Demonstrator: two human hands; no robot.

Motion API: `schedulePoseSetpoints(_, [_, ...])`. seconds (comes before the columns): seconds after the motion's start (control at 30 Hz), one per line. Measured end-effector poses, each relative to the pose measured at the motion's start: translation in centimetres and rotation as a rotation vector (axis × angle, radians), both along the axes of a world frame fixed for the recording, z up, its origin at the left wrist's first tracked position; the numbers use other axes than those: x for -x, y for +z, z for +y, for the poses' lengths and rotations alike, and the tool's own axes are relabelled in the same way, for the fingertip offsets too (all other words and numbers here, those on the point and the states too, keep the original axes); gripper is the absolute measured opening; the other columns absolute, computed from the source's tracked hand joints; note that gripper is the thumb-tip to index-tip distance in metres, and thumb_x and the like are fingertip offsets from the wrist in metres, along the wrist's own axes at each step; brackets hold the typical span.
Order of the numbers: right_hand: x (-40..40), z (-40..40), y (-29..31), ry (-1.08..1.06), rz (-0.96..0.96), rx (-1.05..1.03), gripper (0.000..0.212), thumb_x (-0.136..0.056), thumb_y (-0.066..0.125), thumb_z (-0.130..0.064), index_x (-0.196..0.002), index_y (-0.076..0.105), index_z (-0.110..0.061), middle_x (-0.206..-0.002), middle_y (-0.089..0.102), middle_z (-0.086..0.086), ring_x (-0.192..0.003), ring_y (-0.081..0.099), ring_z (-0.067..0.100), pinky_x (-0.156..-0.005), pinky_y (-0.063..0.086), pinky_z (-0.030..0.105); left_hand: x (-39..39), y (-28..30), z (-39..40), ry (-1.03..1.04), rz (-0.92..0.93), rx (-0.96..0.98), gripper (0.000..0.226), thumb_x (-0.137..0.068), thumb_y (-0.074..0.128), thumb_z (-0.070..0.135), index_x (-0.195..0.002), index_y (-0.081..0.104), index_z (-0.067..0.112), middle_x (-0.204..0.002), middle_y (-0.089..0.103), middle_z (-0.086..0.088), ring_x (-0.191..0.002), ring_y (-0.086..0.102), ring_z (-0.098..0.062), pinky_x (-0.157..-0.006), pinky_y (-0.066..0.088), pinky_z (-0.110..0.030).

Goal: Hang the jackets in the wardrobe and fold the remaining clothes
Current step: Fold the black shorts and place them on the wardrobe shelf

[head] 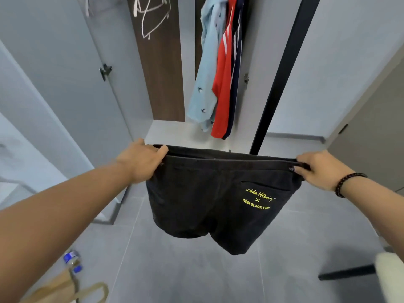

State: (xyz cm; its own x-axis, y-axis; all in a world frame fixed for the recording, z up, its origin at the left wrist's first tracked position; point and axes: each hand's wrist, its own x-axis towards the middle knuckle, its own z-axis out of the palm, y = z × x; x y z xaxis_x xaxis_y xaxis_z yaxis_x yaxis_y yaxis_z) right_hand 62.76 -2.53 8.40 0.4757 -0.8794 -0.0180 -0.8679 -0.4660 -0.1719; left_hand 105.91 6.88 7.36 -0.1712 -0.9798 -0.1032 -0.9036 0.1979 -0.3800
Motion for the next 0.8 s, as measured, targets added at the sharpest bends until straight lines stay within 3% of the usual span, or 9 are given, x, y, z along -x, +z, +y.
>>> schedulePoseSetpoints(0.13, [0.9, 2.2, -5.7, -0.241, -0.362, -0.014, 0.040, -0.081, 0.074, -0.015, -0.056, 0.043, -0.009, -0.053, 0.049, 0.004, -0.051, 0.041, 0.017, -0.050, 0.034, 0.026, -0.3, -4.4, 1.7, 0.101, -0.060, 0.119, 0.020, -0.091, 0.043, 0.010, -0.098, 0.026, 0.019, -0.089, 0.063, -0.005, -0.069, 0.044, -0.025, -0.078, 0.037, -0.034])
schedulePoseSetpoints(0.17, [1.0, 3.1, -6.7, -0.277, -0.428, 0.000, 0.039, -0.080, 0.075, -0.015, -0.056, 0.044, -0.008, -0.054, 0.051, 0.005, -0.051, 0.041, 0.017, -0.049, 0.035, 0.025, -0.5, -5.1, 2.3, 0.125, -0.026, 0.170, 0.021, -0.094, 0.042, 0.014, -0.109, 0.029, 0.019, -0.089, 0.064, -0.005, -0.069, 0.048, -0.025, -0.079, 0.038, -0.034])
schedulePoseSetpoints(0.27, [1.3, 5.9, -7.6, -0.309, -0.532, 0.063, 0.036, -0.080, 0.075, -0.015, -0.059, 0.046, -0.007, -0.055, 0.054, 0.005, -0.050, 0.043, 0.015, -0.047, 0.037, 0.020, -0.4, -6.2, 5.0, 0.179, -0.061, 0.422, 0.060, -0.095, 0.039, 0.022, -0.148, 0.011, 0.011, -0.077, 0.060, 0.001, -0.064, 0.046, -0.021, -0.074, 0.031, -0.035])
schedulePoseSetpoints(0.3, [1.2, 6.8, -7.2, -0.316, -0.551, 0.100, 0.034, -0.080, 0.075, -0.016, -0.061, 0.048, -0.007, -0.056, 0.055, 0.006, -0.052, 0.045, 0.016, -0.048, 0.038, 0.022, -0.1, -6.1, 6.1, 0.184, -0.117, 0.499, 0.057, -0.093, 0.042, 0.020, -0.145, 0.020, 0.010, -0.072, 0.057, 0.004, -0.064, 0.046, -0.020, -0.072, 0.028, -0.035])
schedulePoseSetpoints(0.37, [0.9, 8.7, -5.9, -0.327, -0.600, 0.181, 0.032, -0.079, 0.075, -0.019, -0.061, 0.051, -0.009, -0.060, 0.059, 0.008, -0.055, 0.049, 0.018, -0.052, 0.040, 0.023, 0.6, -5.3, 8.4, 0.248, -0.071, 0.583, 0.016, -0.092, 0.046, 0.019, -0.107, 0.047, 0.014, -0.069, 0.054, 0.004, -0.068, 0.046, -0.021, -0.077, 0.026, -0.040])
schedulePoseSetpoints(0.43, [0.5, 10.4, -3.8, -0.338, -0.664, 0.261, 0.033, -0.077, 0.075, -0.021, -0.059, 0.050, -0.013, -0.060, 0.059, 0.007, -0.057, 0.052, 0.018, -0.054, 0.041, 0.022, 1.2, -3.9, 10.2, 0.288, 0.080, 0.645, 0.016, -0.095, 0.047, 0.026, -0.082, 0.045, 0.016, -0.072, 0.053, 0.001, -0.075, 0.045, -0.023, -0.087, 0.026, -0.048])
schedulePoseSetpoints(0.57, [-0.1, 13.2, 1.2, -0.352, -0.698, 0.374, 0.032, -0.078, 0.074, -0.022, -0.062, 0.047, -0.016, -0.063, 0.056, 0.002, -0.060, 0.050, 0.016, -0.051, 0.035, 0.023, 2.1, -0.4, 13.0, 0.311, 0.183, 0.750, 0.027, -0.098, 0.045, 0.041, -0.089, 0.054, 0.018, -0.090, 0.054, 0.000, -0.093, 0.047, -0.024, -0.088, 0.028, -0.049])
schedulePoseSetpoints(0.7, [-0.5, 14.9, 6.5, -0.340, -0.673, 0.458, 0.020, -0.083, 0.069, -0.019, -0.083, 0.050, -0.016, -0.078, 0.055, 0.001, -0.067, 0.048, 0.014, -0.052, 0.030, 0.021, 2.7, 4.9, 15.0, 0.411, 0.248, 0.734, 0.032, -0.093, 0.049, 0.055, -0.101, 0.066, 0.029, -0.108, 0.036, -0.002, -0.108, 0.034, -0.026, -0.091, 0.031, -0.044])
schedulePoseSetpoints(0.8, [-0.9, 16.1, 9.3, -0.322, -0.745, 0.486, 0.021, -0.089, 0.063, -0.016, -0.108, 0.052, -0.014, -0.098, 0.059, 0.008, -0.085, 0.055, 0.024, -0.070, 0.039, 0.023, 3.0, 8.7, 16.5, 0.415, 0.616, 0.722, 0.039, -0.090, 0.057, 0.052, -0.096, 0.065, 0.014, -0.111, 0.049, -0.010, -0.102, 0.047, -0.025, -0.087, 0.045, -0.042])
